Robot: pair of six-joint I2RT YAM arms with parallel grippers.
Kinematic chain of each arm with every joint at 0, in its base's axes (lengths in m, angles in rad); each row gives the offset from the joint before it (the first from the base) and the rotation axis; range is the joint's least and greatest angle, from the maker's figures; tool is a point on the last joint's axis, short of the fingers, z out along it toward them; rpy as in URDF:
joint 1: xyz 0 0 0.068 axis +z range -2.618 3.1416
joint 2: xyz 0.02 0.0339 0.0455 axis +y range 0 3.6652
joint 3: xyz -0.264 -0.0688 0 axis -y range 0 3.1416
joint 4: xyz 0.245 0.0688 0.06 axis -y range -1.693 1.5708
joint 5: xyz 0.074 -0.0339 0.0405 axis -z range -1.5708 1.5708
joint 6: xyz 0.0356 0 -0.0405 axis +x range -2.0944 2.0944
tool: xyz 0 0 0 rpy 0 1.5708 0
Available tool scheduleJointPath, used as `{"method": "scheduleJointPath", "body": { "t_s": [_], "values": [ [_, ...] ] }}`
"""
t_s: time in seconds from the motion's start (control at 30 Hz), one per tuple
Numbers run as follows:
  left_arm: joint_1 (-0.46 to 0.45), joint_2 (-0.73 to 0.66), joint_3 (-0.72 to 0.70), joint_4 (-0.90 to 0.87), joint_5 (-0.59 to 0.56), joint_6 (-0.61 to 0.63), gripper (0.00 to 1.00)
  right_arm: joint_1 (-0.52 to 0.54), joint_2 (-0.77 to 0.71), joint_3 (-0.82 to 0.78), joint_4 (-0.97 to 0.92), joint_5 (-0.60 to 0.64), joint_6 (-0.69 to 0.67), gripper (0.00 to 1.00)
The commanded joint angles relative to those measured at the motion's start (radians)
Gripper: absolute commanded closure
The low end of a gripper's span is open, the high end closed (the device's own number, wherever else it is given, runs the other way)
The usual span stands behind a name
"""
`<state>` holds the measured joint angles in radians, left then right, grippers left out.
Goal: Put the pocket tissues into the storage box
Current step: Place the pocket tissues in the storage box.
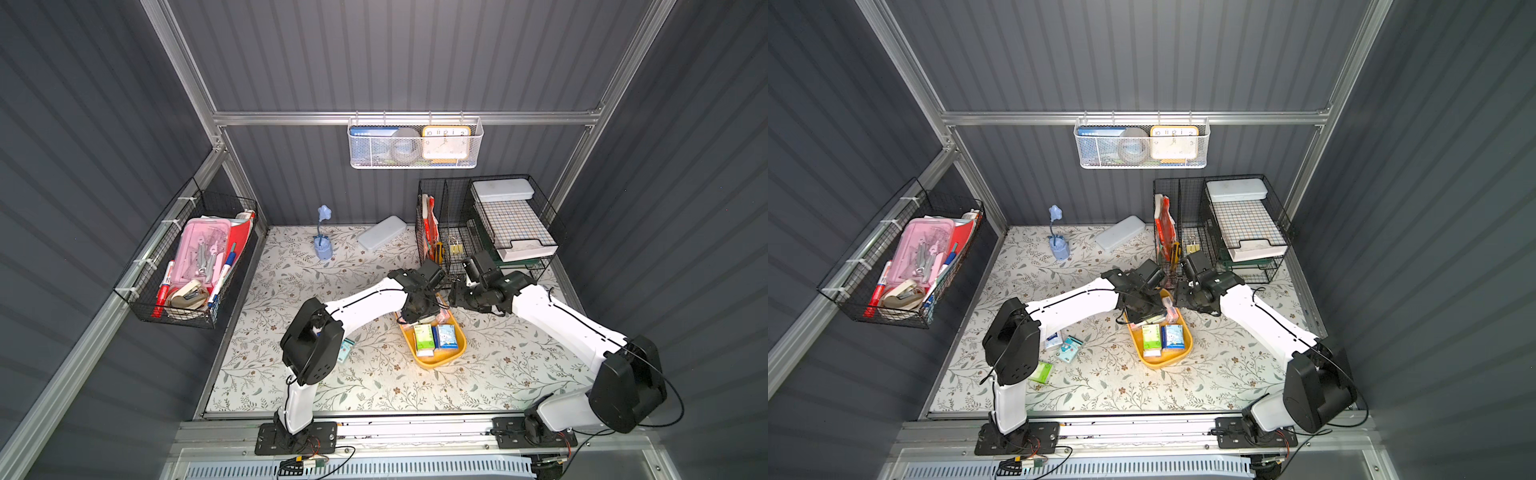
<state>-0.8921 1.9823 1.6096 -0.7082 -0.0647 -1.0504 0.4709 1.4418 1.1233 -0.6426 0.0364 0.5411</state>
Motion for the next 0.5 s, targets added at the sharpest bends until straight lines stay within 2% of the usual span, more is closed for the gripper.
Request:
{"method": "scheduleJointPath", "body": {
  "t_s": [0.0,0.13,0.33,0.47],
  "values": [
    [-0.007,0.023,0.047,-0.063,-0.036,-0.017,0.45,-0.008,-0.014,-0.016,0.007,-0.012,-0.003,0.33],
    [-0.008,0.046,0.085,-0.088,-0.041,-0.007,0.41,-0.011,-0.017,-0.020,0.009,-0.015,-0.002,0.33],
    [-0.008,0.032,0.100,-0.106,-0.052,-0.011,0.19,-0.014,-0.033,-0.033,0.014,-0.010,-0.003,0.33],
    [-0.008,-0.007,0.100,-0.109,-0.076,-0.012,0.17,-0.014,-0.030,-0.033,0.017,-0.022,-0.008,0.33]
  ]
}}
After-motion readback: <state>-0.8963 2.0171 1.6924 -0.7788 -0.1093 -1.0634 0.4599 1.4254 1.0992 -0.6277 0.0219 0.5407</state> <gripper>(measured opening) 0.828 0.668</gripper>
